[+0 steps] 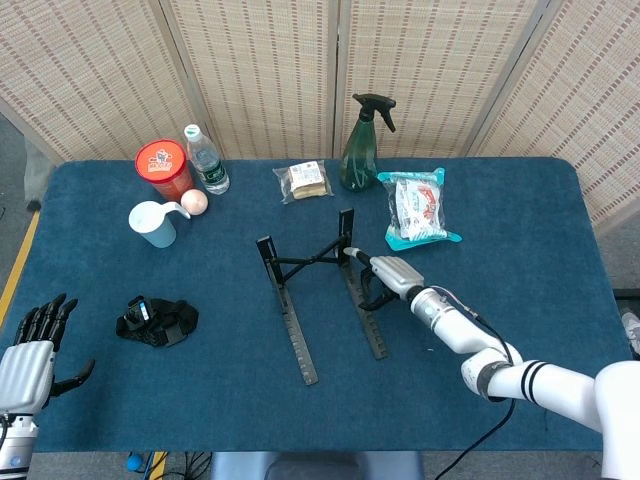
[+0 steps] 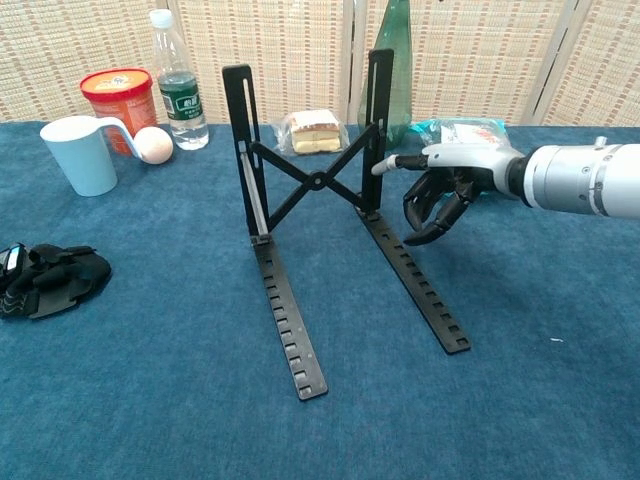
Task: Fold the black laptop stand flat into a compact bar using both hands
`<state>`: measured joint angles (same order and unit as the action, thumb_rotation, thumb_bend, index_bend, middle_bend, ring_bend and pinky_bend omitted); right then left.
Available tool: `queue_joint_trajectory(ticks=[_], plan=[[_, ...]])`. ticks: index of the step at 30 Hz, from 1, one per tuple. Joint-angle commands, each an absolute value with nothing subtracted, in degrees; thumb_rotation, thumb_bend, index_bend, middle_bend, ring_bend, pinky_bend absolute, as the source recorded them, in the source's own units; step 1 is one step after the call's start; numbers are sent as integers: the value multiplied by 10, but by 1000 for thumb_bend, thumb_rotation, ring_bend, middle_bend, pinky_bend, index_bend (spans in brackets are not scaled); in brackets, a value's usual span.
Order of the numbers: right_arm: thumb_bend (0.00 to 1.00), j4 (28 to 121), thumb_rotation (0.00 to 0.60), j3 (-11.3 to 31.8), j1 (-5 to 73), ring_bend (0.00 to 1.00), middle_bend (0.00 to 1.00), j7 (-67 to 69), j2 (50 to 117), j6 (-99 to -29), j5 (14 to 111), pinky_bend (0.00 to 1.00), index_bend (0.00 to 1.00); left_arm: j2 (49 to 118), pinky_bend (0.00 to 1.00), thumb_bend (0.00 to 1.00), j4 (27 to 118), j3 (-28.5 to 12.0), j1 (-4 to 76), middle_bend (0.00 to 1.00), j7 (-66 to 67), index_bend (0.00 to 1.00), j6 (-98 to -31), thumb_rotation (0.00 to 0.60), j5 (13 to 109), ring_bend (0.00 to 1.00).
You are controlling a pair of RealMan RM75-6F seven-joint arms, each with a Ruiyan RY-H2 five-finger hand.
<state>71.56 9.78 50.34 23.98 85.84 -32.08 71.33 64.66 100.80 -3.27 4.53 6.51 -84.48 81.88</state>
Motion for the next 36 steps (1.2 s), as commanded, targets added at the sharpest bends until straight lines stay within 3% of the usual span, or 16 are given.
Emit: queue_joint_trajectory(ticks=[1, 15, 26, 33, 36], plan=[[132, 712, 600, 100, 506, 414, 661, 240, 862, -319, 716, 323, 0, 647, 4, 234, 1008, -33, 45, 5, 65, 56, -846, 600, 819, 5], [132, 723, 600, 106, 498, 414, 660, 229, 853, -326, 708, 323, 0, 645, 4, 234, 1007, -31, 40, 5, 60, 55, -853, 600, 821, 5], [133, 914, 600, 105, 467, 414, 607, 315, 723, -369, 806, 323, 0, 641, 4, 234, 1011, -31, 39, 5, 61, 55, -856, 600, 824, 5], [129, 962, 600, 110, 477, 256, 354, 423, 701, -411, 887, 313, 15, 640, 4, 235, 1019, -31, 38, 5, 68, 55, -860, 600, 827, 5], [95, 965, 600, 106, 493, 166, 258, 462, 707, -415, 914, 230, 15, 639, 4, 234, 1023, -31, 37, 5, 72, 55, -862, 600, 829, 5]])
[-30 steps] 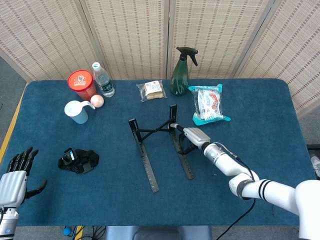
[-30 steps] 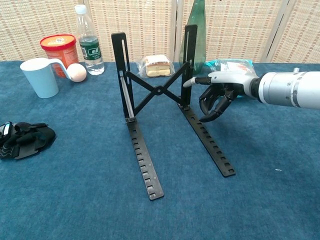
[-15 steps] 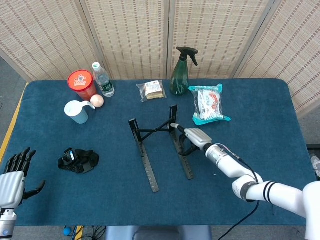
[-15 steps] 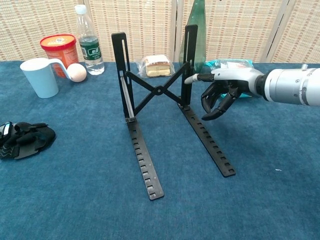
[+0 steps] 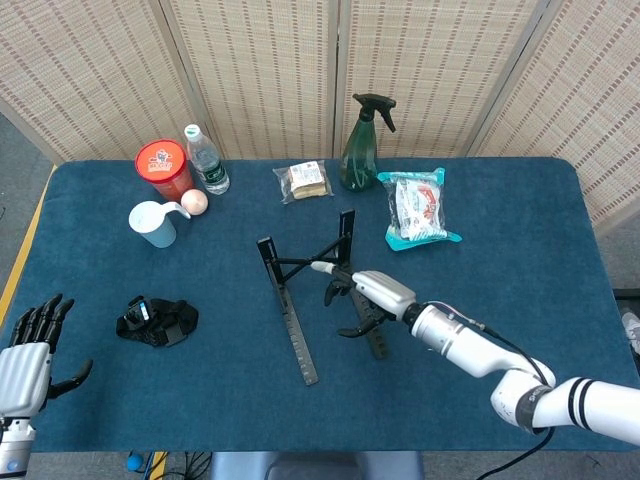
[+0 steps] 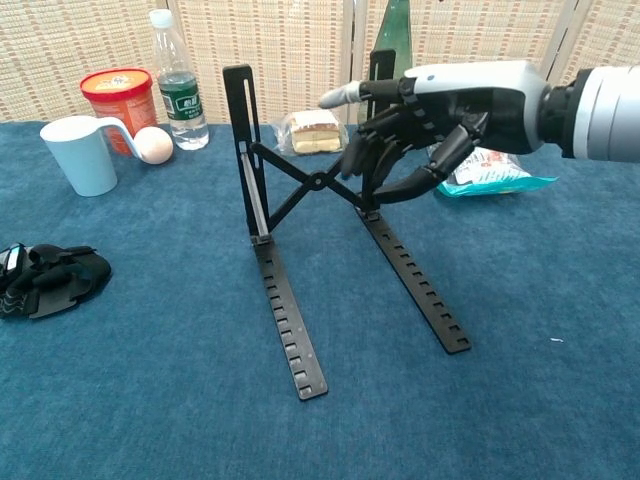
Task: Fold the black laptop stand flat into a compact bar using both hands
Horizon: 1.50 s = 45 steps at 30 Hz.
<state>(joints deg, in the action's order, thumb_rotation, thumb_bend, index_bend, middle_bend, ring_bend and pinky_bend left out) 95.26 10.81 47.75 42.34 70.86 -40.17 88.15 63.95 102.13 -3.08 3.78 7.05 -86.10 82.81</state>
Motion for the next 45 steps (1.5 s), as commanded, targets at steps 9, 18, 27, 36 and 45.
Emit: queue_joint_trajectory(ticks=[9, 18, 27, 36, 45], plan=[[36, 928, 600, 104, 555, 88, 204, 501, 768, -408, 935, 128, 15, 635, 4, 234, 1029, -29, 33, 5, 74, 55, -868, 600, 830, 5], [38, 864, 600, 104, 599, 88, 205, 495, 838, -377, 900, 128, 15, 631, 4, 234, 1028, -27, 27, 5, 67, 55, -870, 600, 827, 5], [40, 794, 600, 102, 630, 89, 208, 486, 900, -346, 866, 128, 15, 629, 4, 234, 1022, -26, 23, 5, 62, 56, -873, 600, 824, 5], [42, 738, 600, 112, 649, 88, 210, 464, 940, -315, 820, 128, 15, 630, 4, 234, 1021, -26, 21, 5, 55, 56, -874, 600, 828, 5], [43, 682, 600, 130, 661, 88, 212, 447, 976, -289, 778, 128, 15, 628, 4, 235, 1021, -26, 18, 5, 54, 56, -876, 600, 826, 5]])
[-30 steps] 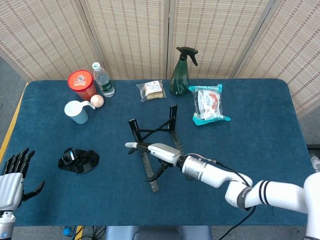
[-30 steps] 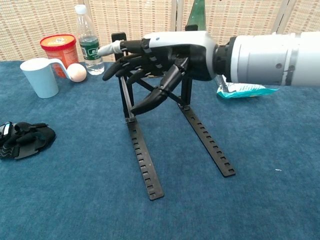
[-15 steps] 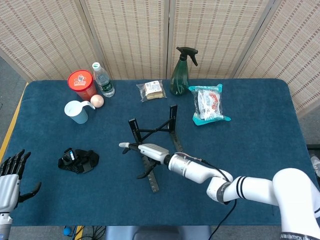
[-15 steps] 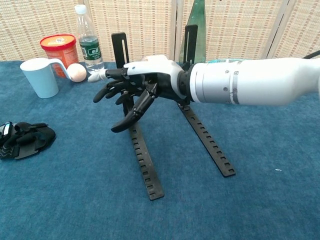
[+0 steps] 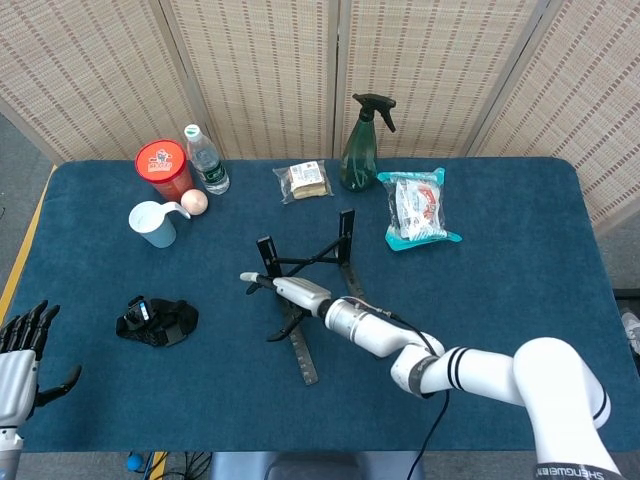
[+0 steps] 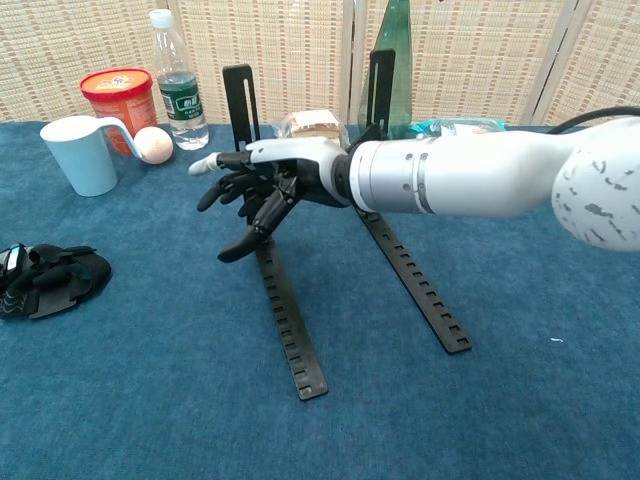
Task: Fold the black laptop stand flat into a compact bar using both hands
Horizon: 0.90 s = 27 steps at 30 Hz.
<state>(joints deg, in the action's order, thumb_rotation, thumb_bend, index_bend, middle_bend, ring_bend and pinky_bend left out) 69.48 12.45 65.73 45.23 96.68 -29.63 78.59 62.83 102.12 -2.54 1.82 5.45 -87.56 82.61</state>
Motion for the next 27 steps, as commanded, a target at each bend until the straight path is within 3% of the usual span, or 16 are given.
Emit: queue_joint_trajectory(ticks=[1, 12, 27], plan=[[43, 676, 600, 132, 662, 89, 212, 446, 980, -287, 774, 128, 15, 628, 4, 235, 1021, -26, 17, 5, 54, 56, -877, 600, 826, 5], [44, 678, 600, 141, 657, 88, 214, 436, 980, -288, 772, 128, 15, 627, 4, 235, 1020, -26, 16, 5, 52, 56, -878, 600, 826, 5], [42, 905, 600, 147, 554, 88, 215, 458, 762, -473, 865, 128, 15, 629, 4, 234, 1015, -29, 21, 5, 47, 55, -871, 600, 830, 5]])
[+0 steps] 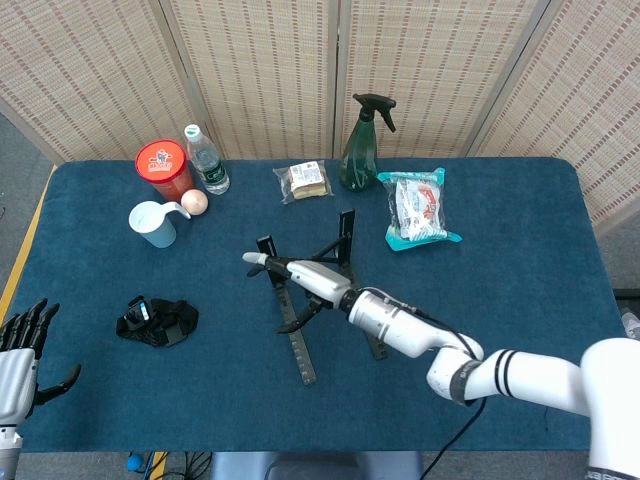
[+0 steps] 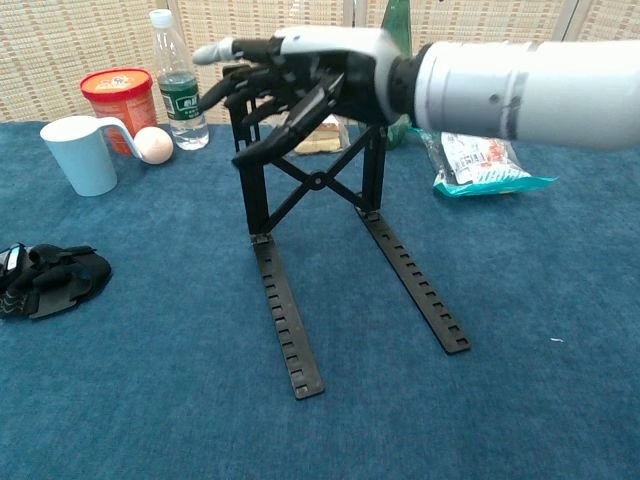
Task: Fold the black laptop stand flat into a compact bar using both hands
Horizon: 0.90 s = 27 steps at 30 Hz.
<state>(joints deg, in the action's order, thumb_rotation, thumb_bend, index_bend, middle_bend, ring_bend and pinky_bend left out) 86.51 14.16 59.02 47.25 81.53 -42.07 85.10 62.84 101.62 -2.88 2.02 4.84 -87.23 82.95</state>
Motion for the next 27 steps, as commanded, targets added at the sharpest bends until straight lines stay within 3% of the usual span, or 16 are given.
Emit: queue_joint_trajectory(ticks=[1, 14, 27], plan=[[41, 911, 600, 149, 546, 88, 217, 444, 751, -487, 860, 128, 15, 629, 4, 234, 1015, -30, 22, 5, 47, 56, -871, 600, 830, 5], [0, 935, 600, 172, 490, 88, 232, 324, 671, -514, 737, 128, 15, 638, 4, 235, 1008, -31, 31, 5, 44, 56, -859, 600, 831, 5], [0, 836, 600, 187, 505, 88, 241, 365, 723, -440, 674, 129, 29, 638, 4, 235, 1011, -30, 31, 5, 51, 56, -859, 600, 828, 5]])
